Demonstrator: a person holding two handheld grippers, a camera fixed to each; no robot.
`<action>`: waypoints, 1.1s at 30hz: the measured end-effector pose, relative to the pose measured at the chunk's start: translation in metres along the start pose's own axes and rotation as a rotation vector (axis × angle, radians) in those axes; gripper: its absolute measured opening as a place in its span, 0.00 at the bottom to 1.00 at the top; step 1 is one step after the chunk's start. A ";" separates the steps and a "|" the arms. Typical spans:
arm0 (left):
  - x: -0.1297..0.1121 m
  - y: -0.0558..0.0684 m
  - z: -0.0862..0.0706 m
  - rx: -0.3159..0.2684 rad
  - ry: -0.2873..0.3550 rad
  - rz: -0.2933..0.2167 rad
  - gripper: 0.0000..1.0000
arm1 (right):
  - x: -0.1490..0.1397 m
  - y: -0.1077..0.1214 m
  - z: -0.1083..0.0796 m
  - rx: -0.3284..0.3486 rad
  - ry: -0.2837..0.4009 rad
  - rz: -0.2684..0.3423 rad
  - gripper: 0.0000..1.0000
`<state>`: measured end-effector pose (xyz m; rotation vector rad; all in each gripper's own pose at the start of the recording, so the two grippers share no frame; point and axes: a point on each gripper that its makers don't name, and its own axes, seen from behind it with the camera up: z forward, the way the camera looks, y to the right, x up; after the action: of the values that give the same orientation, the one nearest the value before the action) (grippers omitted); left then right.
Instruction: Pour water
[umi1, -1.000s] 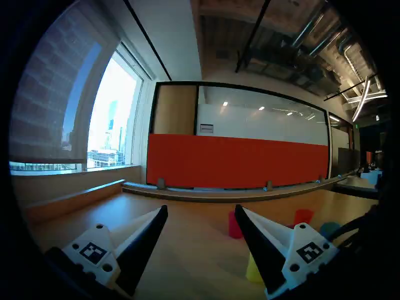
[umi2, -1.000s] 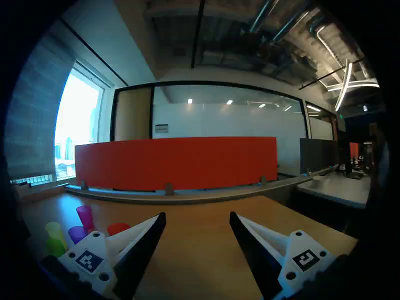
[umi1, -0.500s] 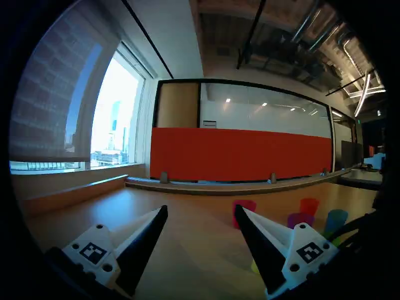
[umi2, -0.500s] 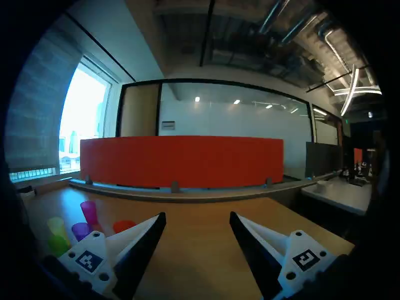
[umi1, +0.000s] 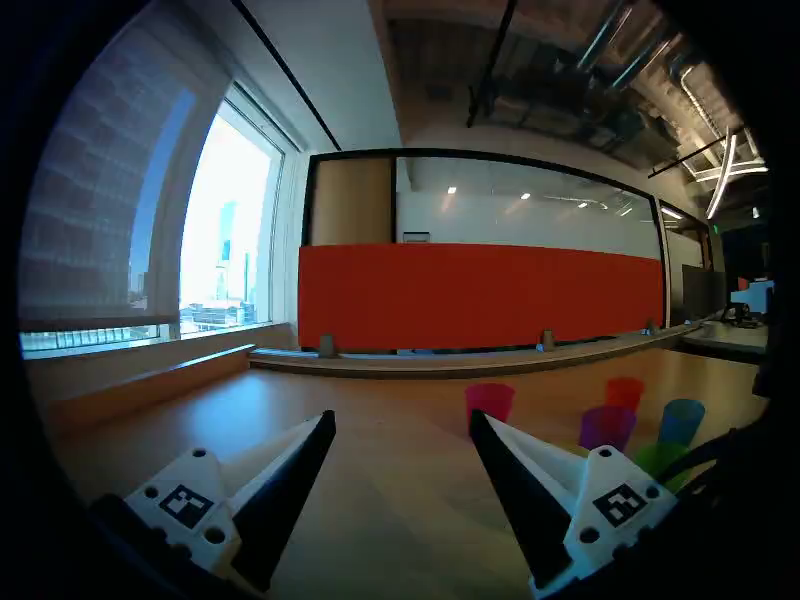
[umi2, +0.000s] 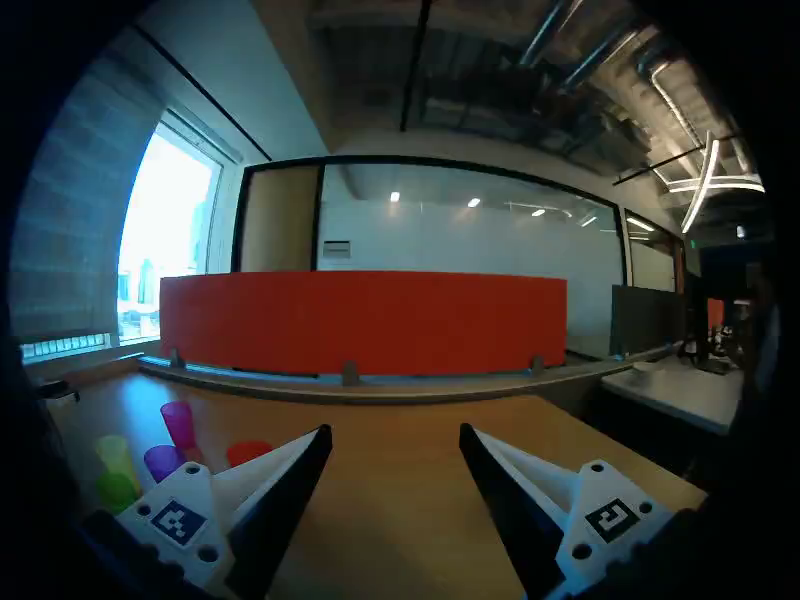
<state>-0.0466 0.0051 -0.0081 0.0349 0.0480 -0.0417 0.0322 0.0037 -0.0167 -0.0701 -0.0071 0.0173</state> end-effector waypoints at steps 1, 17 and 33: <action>0.000 0.000 0.000 0.001 -0.002 0.001 1.00 | 0.000 0.000 0.000 0.000 0.000 0.000 0.99; -0.011 0.006 0.002 -0.011 -0.029 0.005 1.00 | -0.002 -0.003 0.001 0.007 0.000 0.003 0.99; -0.010 0.006 0.002 -0.013 -0.030 0.006 1.00 | 0.000 -0.004 -0.004 -0.001 0.066 -0.029 0.99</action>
<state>-0.0564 0.0114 -0.0055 0.0219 0.0179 -0.0356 0.0328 -0.0010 -0.0200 -0.0718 0.0577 -0.0144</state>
